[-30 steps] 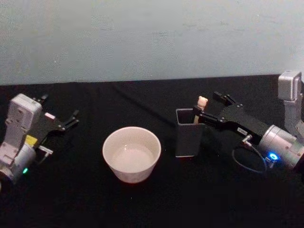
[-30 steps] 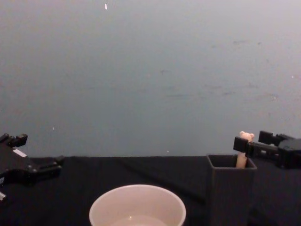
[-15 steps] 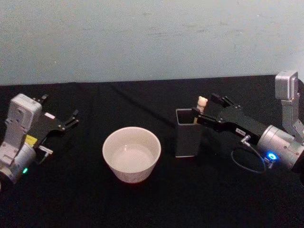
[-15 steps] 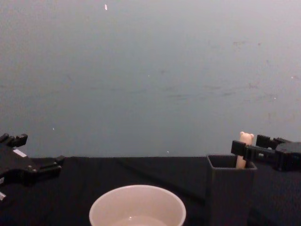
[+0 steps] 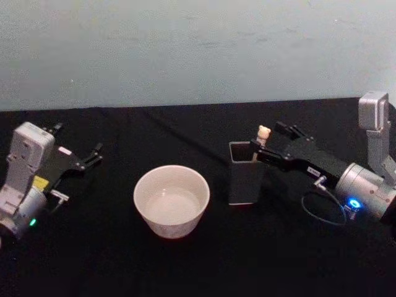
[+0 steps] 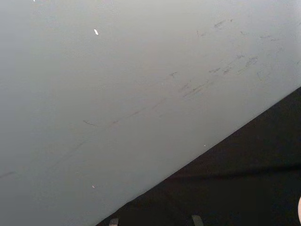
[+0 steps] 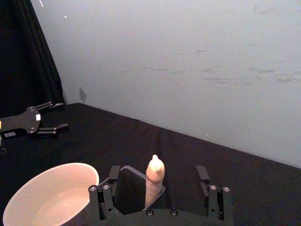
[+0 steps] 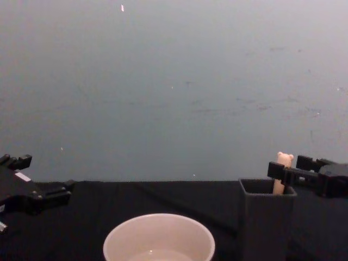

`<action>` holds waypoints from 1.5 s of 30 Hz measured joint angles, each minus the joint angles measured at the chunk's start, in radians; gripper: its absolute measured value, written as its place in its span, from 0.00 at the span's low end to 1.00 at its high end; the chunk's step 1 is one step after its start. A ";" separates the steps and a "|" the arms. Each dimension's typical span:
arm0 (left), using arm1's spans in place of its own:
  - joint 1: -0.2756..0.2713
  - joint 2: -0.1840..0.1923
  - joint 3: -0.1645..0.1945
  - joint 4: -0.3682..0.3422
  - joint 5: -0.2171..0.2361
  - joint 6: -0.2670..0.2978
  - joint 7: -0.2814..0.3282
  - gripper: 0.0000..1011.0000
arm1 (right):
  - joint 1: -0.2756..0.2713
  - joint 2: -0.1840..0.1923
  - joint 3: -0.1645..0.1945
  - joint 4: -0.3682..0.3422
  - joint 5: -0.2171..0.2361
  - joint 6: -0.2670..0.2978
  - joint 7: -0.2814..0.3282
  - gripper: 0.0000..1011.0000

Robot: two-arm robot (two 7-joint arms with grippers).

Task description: Pick up the stirring spoon with one hand, stir inside the cup, then place it back in its original position.

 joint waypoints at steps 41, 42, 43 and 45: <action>0.000 0.000 0.000 0.000 0.000 0.000 0.000 0.99 | -0.001 0.000 0.000 0.000 -0.001 -0.002 0.000 0.20; 0.000 0.000 0.000 0.000 0.000 0.000 0.000 0.99 | -0.001 0.000 0.000 0.000 -0.001 -0.002 0.000 0.20; 0.000 0.000 0.000 0.000 0.000 0.000 0.000 0.99 | -0.001 0.000 0.000 0.000 -0.001 -0.002 0.000 0.20; 0.000 0.000 0.000 0.000 0.000 0.000 0.000 0.99 | -0.001 0.000 0.000 0.000 -0.001 -0.002 0.000 0.20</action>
